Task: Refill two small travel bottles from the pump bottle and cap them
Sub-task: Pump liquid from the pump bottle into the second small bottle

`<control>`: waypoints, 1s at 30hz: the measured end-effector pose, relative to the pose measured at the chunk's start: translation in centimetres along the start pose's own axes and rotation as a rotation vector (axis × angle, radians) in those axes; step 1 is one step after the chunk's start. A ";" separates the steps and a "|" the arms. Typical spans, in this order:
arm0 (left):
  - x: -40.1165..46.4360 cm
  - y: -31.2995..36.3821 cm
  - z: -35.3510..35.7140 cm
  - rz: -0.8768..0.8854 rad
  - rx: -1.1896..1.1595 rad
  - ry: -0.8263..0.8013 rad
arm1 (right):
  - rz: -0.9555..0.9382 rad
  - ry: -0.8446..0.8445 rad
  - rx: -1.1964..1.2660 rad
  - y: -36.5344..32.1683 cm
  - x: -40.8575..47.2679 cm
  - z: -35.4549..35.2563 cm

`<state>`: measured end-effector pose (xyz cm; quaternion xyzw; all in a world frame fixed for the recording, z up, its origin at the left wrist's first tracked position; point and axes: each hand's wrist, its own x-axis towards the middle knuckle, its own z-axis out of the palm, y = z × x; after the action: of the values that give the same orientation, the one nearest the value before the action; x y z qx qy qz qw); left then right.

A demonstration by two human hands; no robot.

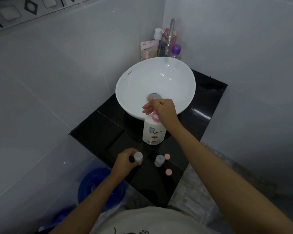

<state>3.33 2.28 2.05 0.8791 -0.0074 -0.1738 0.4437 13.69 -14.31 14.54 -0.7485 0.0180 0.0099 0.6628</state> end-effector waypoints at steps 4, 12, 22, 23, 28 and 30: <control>-0.2 0.1 0.0 0.023 0.150 0.046 | -0.005 0.001 0.000 0.1 0.1 0.0; -0.5 5.7 1.4 0.455 0.421 0.114 | 0.006 0.010 0.020 0.2 0.1 0.0; 0.7 5.5 3.3 0.402 0.432 0.006 | 0.006 0.011 0.001 0.3 0.3 0.0; 0.5 5.7 2.8 0.386 0.377 0.034 | 0.004 0.009 -0.002 0.3 0.3 0.0; -1.2 7.8 -1.5 0.185 -0.096 0.117 | 0.005 0.006 0.005 0.1 0.1 0.0; -1.3 8.7 -3.5 0.177 -0.166 0.188 | 0.002 0.003 0.010 0.0 -0.1 -0.1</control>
<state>4.44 -0.05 11.17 0.8478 -0.0286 -0.0509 0.5271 13.60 -14.36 14.59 -0.7450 0.0198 0.0096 0.6667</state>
